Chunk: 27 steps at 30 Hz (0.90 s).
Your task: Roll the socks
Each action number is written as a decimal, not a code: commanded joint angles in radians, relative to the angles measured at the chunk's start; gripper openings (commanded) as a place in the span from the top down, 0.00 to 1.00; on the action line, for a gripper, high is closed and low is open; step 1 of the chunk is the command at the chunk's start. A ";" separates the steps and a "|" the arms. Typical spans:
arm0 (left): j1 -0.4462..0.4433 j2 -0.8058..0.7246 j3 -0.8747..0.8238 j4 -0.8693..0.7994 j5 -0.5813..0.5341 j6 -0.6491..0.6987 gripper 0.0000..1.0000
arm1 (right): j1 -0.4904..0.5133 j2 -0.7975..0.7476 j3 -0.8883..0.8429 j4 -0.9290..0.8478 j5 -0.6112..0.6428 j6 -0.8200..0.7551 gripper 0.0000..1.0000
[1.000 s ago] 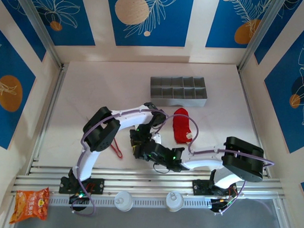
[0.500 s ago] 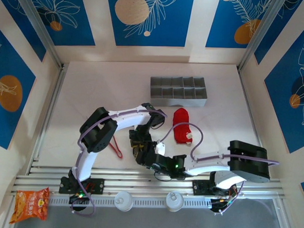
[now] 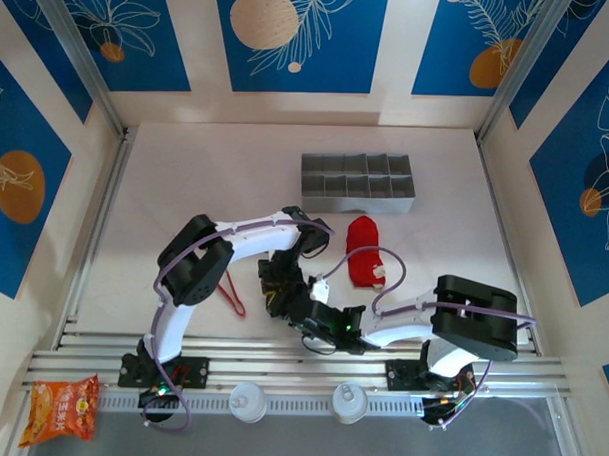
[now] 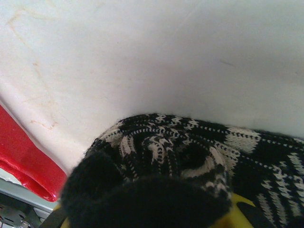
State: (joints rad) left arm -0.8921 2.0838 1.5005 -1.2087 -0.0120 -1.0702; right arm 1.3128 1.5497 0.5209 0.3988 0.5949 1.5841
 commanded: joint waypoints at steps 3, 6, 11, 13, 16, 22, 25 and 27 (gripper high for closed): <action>-0.007 0.094 -0.053 0.247 0.092 0.024 1.00 | -0.007 0.050 0.014 0.006 -0.003 0.077 0.37; -0.007 0.091 -0.054 0.241 0.104 0.036 1.00 | -0.014 0.070 0.016 0.006 0.004 0.096 0.38; -0.007 0.087 -0.063 0.243 0.142 0.054 1.00 | -0.054 0.122 0.044 0.013 -0.028 0.100 0.41; -0.007 0.080 -0.072 0.254 0.161 0.061 1.00 | -0.064 0.139 0.048 0.035 -0.032 0.108 0.48; -0.007 0.072 -0.078 0.260 0.185 0.065 1.00 | -0.079 0.159 0.053 0.037 -0.050 0.116 0.64; -0.007 0.061 -0.081 0.259 0.194 0.065 1.00 | -0.093 0.167 0.051 -0.012 -0.063 0.141 0.82; -0.006 0.061 -0.077 0.258 0.194 0.062 1.00 | -0.096 0.161 0.046 -0.064 -0.074 0.156 0.92; -0.002 0.058 -0.073 0.255 0.192 0.060 1.00 | -0.096 0.158 0.039 -0.107 -0.082 0.176 1.00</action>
State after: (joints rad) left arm -0.8745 2.0621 1.4734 -1.1812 0.0097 -0.9947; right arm 1.2537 1.6501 0.5682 0.4633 0.5037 1.7168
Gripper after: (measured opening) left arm 0.179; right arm 0.233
